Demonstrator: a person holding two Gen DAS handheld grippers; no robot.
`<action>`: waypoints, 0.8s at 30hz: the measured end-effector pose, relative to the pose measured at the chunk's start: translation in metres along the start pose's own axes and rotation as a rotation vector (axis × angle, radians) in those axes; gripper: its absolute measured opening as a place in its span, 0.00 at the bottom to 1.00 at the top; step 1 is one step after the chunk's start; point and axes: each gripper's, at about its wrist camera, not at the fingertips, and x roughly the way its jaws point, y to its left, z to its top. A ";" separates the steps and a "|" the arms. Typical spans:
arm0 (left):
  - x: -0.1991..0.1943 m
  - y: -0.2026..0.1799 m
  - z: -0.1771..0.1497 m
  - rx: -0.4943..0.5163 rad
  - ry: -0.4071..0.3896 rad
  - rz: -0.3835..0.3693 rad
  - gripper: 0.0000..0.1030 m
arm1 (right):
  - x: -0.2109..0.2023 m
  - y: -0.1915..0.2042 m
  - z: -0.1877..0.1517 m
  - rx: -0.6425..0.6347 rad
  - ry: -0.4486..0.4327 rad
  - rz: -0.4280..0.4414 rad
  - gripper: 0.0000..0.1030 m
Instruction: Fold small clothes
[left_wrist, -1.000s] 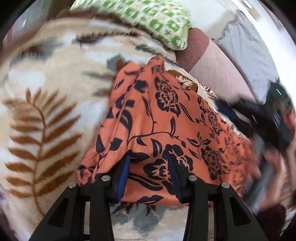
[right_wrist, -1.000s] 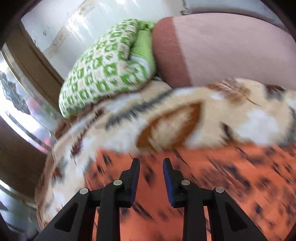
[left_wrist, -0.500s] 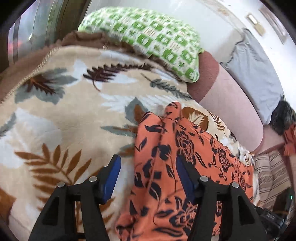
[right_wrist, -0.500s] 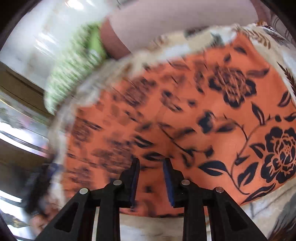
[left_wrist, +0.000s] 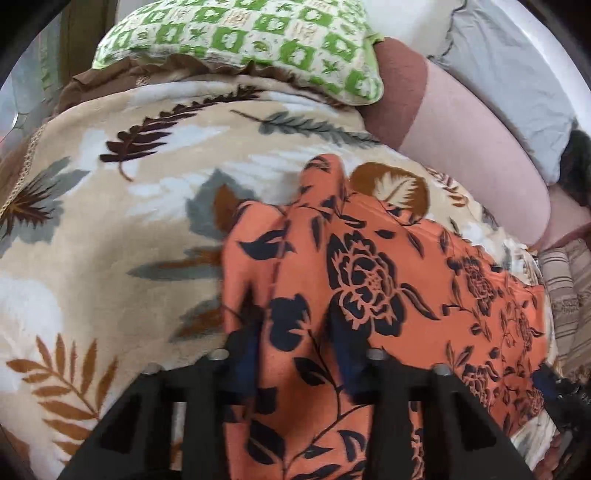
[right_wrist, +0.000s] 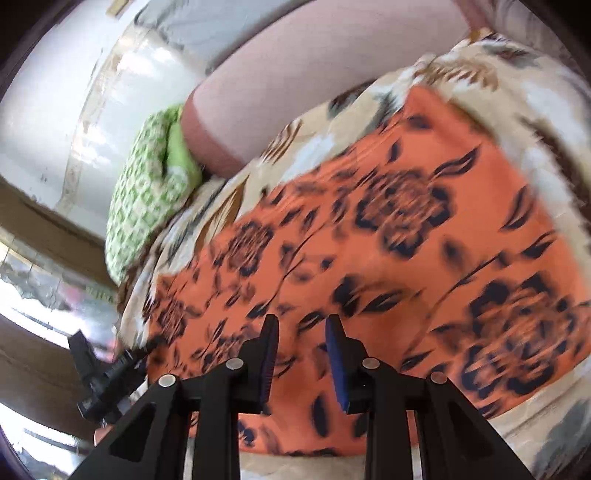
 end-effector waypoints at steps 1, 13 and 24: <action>-0.001 0.003 0.000 -0.023 0.000 -0.012 0.26 | -0.005 -0.005 0.004 0.004 -0.027 -0.024 0.29; -0.044 0.010 -0.010 -0.106 -0.064 -0.116 0.10 | -0.051 -0.083 0.036 0.233 -0.188 -0.011 0.29; -0.035 0.044 -0.023 -0.194 -0.015 -0.072 0.08 | -0.048 -0.107 0.039 0.320 -0.151 0.129 0.54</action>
